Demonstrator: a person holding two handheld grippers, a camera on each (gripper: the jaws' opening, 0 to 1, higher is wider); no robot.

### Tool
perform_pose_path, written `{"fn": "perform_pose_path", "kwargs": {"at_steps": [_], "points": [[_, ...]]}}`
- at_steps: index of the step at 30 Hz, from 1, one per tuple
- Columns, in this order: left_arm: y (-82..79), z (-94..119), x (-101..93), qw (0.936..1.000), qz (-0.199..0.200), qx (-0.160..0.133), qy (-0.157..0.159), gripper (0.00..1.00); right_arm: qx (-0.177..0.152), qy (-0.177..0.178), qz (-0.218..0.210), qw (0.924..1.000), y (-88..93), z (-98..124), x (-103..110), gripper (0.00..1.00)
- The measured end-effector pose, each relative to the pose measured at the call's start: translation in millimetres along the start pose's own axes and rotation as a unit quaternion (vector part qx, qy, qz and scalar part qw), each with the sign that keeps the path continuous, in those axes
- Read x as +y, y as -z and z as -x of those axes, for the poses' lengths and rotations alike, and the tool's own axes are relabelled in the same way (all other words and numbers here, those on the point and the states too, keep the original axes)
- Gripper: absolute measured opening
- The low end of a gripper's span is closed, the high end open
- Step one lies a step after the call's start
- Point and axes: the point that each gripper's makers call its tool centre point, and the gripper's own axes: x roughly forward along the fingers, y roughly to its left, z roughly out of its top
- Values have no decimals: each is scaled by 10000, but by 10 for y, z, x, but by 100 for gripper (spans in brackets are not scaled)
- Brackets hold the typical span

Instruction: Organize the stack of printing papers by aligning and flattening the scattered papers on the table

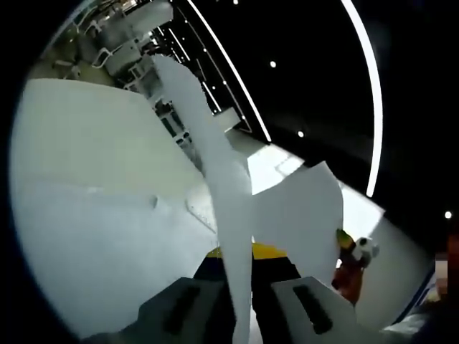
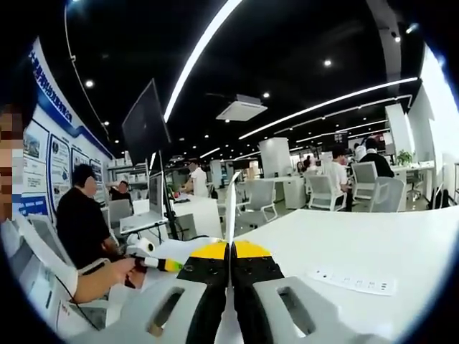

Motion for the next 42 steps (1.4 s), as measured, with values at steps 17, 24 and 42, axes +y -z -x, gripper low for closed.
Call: {"fn": "perform_pose_path", "kwargs": {"at_steps": [17, 24, 42], "points": [[14, -16, 44, 10000, 78, 13, -32, 6, -50, -66, 50, 10000, -35, -9, 58, 0], [21, -17, 44, 10000, 85, 26, -36, 6, -31, -70, 65, 9999, -23, -26, 68, 0], [23, -32, 53, 9999, 152, -26, -36, 6, -23, -158, 86, 9998, -18, -44, 123, 0]]}}
